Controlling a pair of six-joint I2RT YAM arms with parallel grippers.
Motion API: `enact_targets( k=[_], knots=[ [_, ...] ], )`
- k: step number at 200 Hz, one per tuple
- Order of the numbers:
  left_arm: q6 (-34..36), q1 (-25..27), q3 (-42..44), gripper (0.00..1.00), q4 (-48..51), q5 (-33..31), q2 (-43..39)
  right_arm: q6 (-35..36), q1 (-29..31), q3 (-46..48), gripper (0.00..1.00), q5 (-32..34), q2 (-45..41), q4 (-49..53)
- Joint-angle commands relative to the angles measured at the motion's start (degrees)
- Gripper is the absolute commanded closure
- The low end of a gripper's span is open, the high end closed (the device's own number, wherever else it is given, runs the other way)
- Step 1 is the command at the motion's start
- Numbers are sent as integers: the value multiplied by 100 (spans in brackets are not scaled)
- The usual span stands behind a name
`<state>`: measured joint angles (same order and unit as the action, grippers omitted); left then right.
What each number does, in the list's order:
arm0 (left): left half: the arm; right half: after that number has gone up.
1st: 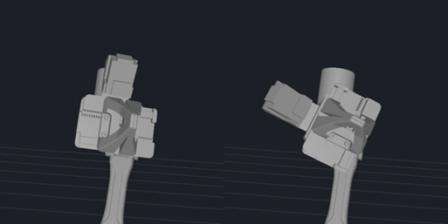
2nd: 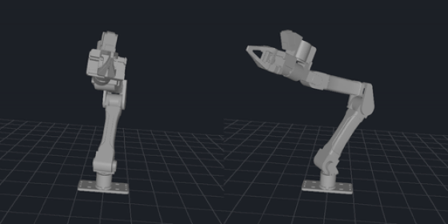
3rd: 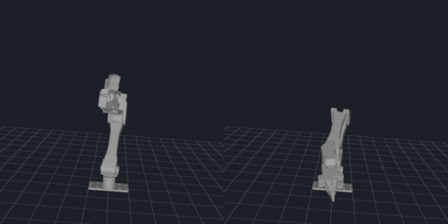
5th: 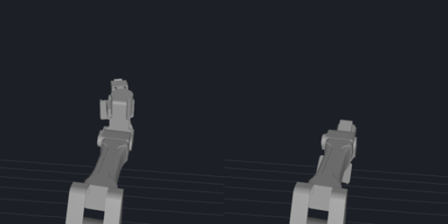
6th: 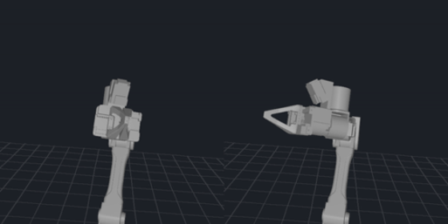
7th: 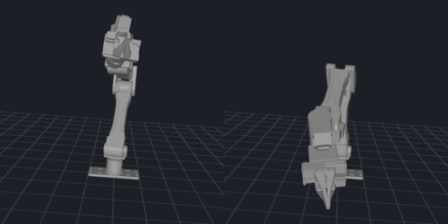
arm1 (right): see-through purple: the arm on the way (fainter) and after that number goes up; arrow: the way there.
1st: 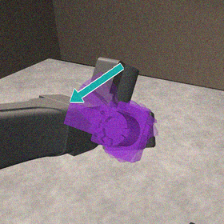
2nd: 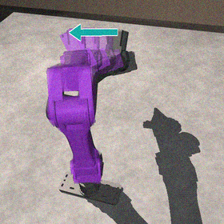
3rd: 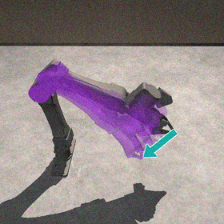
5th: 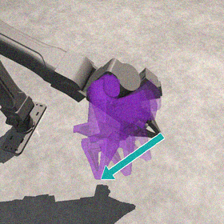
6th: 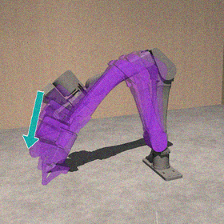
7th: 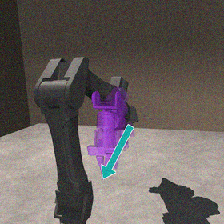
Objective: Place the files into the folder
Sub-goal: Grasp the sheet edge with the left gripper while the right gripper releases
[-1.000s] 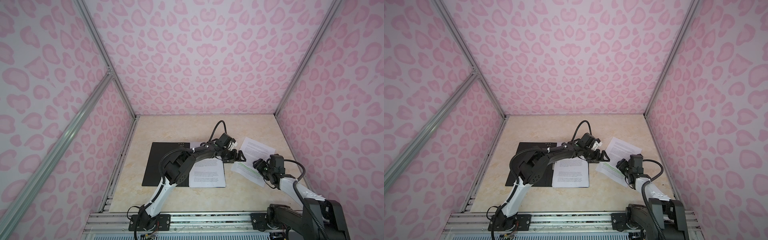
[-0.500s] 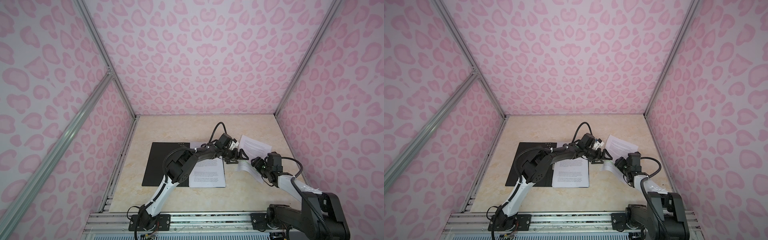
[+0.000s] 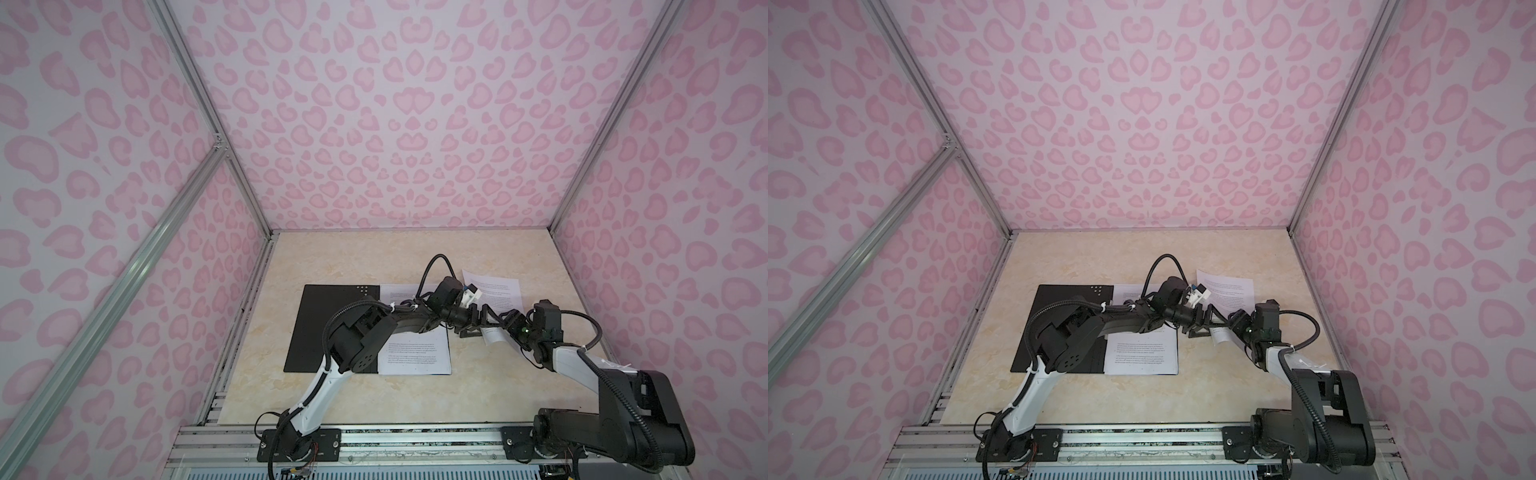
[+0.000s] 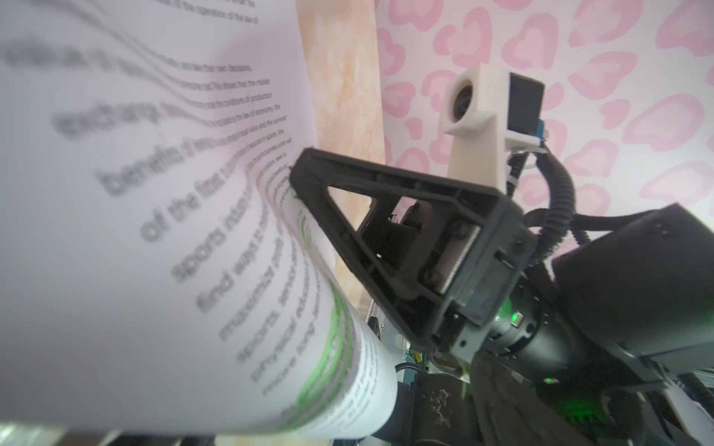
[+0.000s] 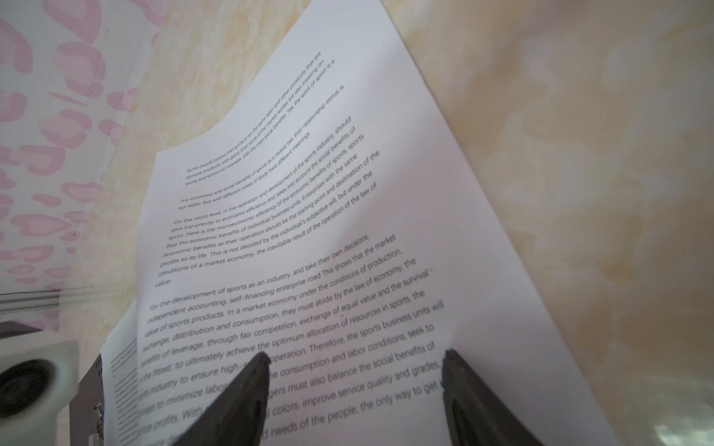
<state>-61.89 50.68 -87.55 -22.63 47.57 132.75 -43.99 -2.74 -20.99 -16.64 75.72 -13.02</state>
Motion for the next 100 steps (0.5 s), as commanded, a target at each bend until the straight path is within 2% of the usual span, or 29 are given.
enact_targets(
  k=[1, 17, 56, 82, 100],
  knots=[
    [-98, -4, 35, 2, -548, 51, -775, -128, 8, 56, 29, -270, 150, 634],
    [-19, -13, 38, 2, -686, 2, -782, -115, 9, 60, 29, -309, 170, 616],
    [652, -97, -244, 2, -192, -504, -626, -40, 9, 41, 30, -321, 165, 634],
    [607, -162, -507, 0, -49, -532, -343, -40, 6, 27, 31, -373, 232, 608],
    [566, -171, -501, 3, 73, -607, -293, -44, 6, 16, 32, -394, 254, 598]
  ],
)
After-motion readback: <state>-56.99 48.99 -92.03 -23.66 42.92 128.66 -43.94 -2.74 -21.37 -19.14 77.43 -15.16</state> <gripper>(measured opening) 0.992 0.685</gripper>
